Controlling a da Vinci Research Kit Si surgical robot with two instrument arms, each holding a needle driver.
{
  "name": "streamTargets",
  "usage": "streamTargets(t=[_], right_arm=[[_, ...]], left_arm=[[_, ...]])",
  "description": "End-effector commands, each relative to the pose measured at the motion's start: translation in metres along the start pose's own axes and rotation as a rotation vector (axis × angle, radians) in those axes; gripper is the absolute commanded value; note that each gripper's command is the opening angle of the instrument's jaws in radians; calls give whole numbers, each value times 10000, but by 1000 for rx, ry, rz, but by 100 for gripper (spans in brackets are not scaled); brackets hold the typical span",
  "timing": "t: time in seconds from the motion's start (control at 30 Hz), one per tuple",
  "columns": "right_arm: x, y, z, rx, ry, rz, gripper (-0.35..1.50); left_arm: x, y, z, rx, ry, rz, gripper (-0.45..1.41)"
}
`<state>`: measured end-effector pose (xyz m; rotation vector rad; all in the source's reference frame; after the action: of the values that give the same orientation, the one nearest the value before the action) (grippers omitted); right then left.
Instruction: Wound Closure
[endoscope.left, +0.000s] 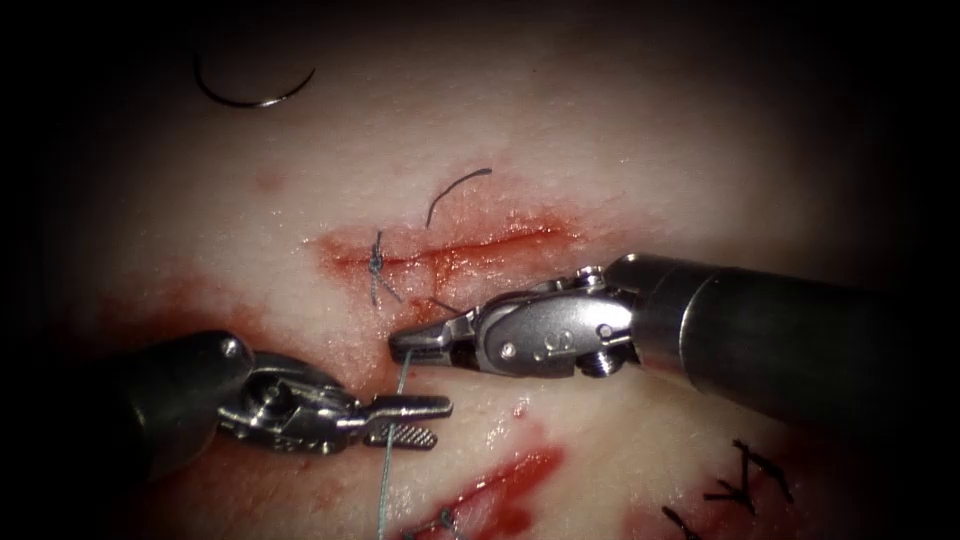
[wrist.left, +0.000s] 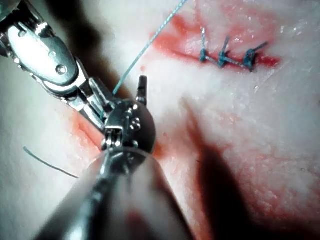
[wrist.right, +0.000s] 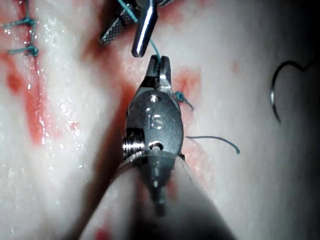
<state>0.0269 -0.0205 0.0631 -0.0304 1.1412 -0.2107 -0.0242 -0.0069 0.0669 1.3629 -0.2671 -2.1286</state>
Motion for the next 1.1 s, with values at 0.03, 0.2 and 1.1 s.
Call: streamTargets(t=[0.03, 0.2, 1.1], right_arm=[[-6, 4, 4, -8, -54, 44, -35], [-26, 9, -14, -62, -206, 199, -35], [-109, 31, -66, -135, -279, 393, -35]], left_arm=[[-5, -6, 6, 34, -21, -10, 96], [-7, -15, 9, 184, -83, -53, 106], [-9, 12, 46, 144, -41, 104, 51]])
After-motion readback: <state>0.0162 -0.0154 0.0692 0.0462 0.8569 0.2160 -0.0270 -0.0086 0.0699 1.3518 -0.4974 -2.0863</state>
